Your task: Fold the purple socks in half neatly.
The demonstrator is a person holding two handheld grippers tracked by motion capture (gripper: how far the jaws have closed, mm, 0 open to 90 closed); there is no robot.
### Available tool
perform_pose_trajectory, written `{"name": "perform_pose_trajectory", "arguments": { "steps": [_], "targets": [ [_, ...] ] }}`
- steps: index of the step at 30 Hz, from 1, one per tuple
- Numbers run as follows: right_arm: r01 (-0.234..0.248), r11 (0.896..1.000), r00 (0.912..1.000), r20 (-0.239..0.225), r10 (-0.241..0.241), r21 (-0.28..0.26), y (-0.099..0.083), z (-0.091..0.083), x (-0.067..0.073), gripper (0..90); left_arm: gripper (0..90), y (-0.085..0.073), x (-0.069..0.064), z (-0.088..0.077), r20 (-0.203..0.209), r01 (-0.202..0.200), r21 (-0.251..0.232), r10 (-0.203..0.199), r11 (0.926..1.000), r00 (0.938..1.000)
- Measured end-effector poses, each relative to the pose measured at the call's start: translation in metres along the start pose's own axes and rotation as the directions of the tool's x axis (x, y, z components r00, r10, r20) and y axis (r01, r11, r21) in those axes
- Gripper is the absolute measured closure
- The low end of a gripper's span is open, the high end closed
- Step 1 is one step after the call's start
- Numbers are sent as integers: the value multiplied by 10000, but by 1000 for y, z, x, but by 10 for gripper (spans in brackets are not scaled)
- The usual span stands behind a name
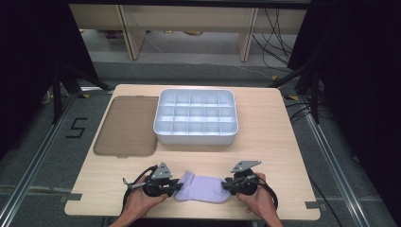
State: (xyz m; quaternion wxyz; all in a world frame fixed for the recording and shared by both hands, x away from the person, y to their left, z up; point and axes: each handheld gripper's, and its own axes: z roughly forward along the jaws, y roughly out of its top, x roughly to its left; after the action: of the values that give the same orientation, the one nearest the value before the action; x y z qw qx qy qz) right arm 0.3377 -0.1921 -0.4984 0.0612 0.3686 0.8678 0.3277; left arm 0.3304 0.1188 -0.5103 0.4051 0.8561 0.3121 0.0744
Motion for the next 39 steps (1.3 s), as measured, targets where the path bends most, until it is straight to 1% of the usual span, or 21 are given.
{"name": "perform_pose_trajectory", "arguments": {
  "steps": [1,3,4,5,6,8,10,11,14,16,17,22,23,26,28,30,31,33,34,35,39],
  "targets": [
    [-207,9997,9997,126,208,-147,1,-2,1,656,788,1,-3,-1,114,240,-258,-237,9994,9997],
    [156,9987,9996,260,-144,-481,4,-6,0,640,790,2,-2,-3,113,198,-238,-195,9995,9997],
    [27,9977,9995,302,-7,-670,4,-9,2,653,791,3,-2,-4,46,87,-198,-86,9998,10000],
    [249,9942,9994,279,-220,-1047,6,-9,2,682,791,3,-3,-4,149,194,-261,-190,9995,9997],
    [426,9944,9991,-23,-430,-970,8,-13,3,705,792,4,-1,-5,159,-23,-110,25,9999,9999],
    [466,9928,9988,-66,-476,-1105,10,-15,10,757,792,4,-3,-5,156,160,-251,-156,9996,9998],
    [653,9927,9972,-295,-687,-1018,12,-13,17,796,792,5,-4,-5,181,210,-340,-204,9992,9996],
    [913,9922,9946,-426,-951,-849,14,-11,20,818,792,6,-2,-8,218,-167,-142,170,9998,9996],
    [1273,9901,9894,-630,-1310,-596,17,-1,27,854,793,8,-3,-9,288,-92,-308,101,9995,9995],
    [1367,9899,9876,-729,-1392,-377,19,3,30,864,793,9,-3,-10,150,-304,-144,306,9994,9994],
    [1448,9882,9863,-726,-1482,-508,19,7,31,866,793,10,-5,-10,63,-318,-324,320,9990,9995],
    [1608,9869,9835,-820,-1610,-95,22,18,37,866,793,11,-1,-14,228,-368,-118,370,9993,9991],
    [1655,9862,9824,-900,-1639,103,23,20,39,867,793,11,-2,-13,269,-22,-311,31,9995,9996],
    [1894,9817,9776,-982,-1864,220,27,29,43,867,792,12,-1,-16,287,-166,-120,170,9998,9994],
    [1808,9831,9795,-963,-1771,304,29,33,47,868,792,13,-1,-19,346,56,-293,-46,9996,9994],
    [1911,9811,9762,-1101,-1868,292,31,36,49,870,792,16,0,-24,336,-81,-226,89,9997,9994],
    [2087,9773,9726,-1121,-2035,367,33,36,49,870,792,16,0,-26,498,80,-373,-62,9993,9987],
    [2053,9777,9743,-1042,-1998,444,35,38,53,870,792,19,1,-33,426,29,-504,-8,9987,9991],
    [2362,9715,9658,-1152,-2322,217,37,41,54,870,792,19,1,-33,426,29,-504,-8,9987,9991],
    [2392,9707,9642,-1227,-2349,214,39,43,55,870,792,21,1,-38,507,239,-675,-205,9974,9985],
    [2499,9681,9602,-1337,-2453,186,43,47,61,870,792,22,1,-41,589,153,-711,-111,9974,9982]
  ]
}}
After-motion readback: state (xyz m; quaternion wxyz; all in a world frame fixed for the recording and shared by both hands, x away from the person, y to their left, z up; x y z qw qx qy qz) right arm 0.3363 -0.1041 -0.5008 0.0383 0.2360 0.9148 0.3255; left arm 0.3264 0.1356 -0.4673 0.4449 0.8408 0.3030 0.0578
